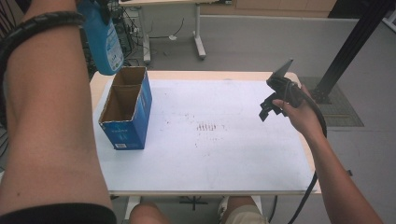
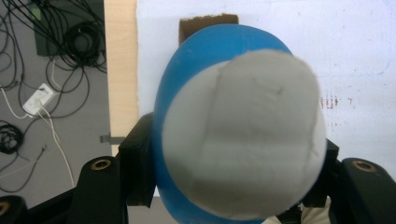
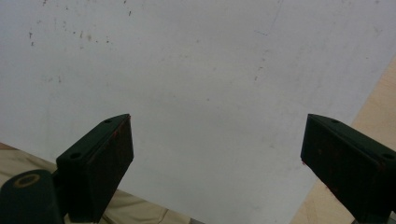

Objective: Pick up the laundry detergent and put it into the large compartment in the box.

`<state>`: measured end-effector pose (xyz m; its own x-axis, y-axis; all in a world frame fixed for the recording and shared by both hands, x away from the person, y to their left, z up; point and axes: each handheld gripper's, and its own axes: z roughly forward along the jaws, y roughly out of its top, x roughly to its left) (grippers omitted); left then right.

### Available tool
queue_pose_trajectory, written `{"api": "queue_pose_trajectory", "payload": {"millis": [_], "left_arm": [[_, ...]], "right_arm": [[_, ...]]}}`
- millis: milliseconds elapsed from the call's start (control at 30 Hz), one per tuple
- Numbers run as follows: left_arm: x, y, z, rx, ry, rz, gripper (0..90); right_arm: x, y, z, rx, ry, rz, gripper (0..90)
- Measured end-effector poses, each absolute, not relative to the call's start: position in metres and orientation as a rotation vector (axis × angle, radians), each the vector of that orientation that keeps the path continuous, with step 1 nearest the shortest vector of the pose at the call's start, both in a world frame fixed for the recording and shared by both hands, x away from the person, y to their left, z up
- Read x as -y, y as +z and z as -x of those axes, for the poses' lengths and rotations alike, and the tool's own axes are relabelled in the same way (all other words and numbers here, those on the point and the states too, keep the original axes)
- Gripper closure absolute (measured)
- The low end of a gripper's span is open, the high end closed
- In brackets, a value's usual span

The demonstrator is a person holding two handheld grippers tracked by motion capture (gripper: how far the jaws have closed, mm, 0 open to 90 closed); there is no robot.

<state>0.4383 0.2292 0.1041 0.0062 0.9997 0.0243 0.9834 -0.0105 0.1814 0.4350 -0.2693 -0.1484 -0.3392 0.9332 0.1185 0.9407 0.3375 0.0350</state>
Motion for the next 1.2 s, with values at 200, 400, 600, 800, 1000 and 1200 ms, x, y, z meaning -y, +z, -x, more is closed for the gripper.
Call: {"api": "queue_pose_trajectory", "payload": {"millis": [200, 400, 600, 800, 1000, 1200], "left_arm": [[-0.237, 0.082, -0.439, -2.141, 0.192, -2.131, 37.5], [-0.243, 0.055, -0.437, -2.15, 0.198, -2.106, 37.5], [-0.249, 0.027, -0.437, -2.149, 0.176, -2.111, 37.6], [-0.251, 0.007, -0.437, -2.163, 0.155, -2.117, 37.5], [-0.255, -0.01, -0.434, -2.167, 0.134, -2.107, 37.5], [-0.257, -0.026, -0.435, -2.171, 0.113, -2.117, 37.5]], "right_arm": [[0.269, -0.149, -0.435, 2.507, -0.15, 1.755, 9.1], [0.267, -0.151, -0.434, 2.507, -0.139, 1.75, 9.1], [0.265, -0.151, -0.434, 2.507, -0.132, 1.749, 9.0], [0.263, -0.151, -0.432, 2.509, -0.14, 1.749, 8.7], [0.258, -0.153, -0.432, 2.516, -0.131, 1.736, 8.7], [0.256, -0.153, -0.431, 2.517, -0.131, 1.736, 8.7]]}}
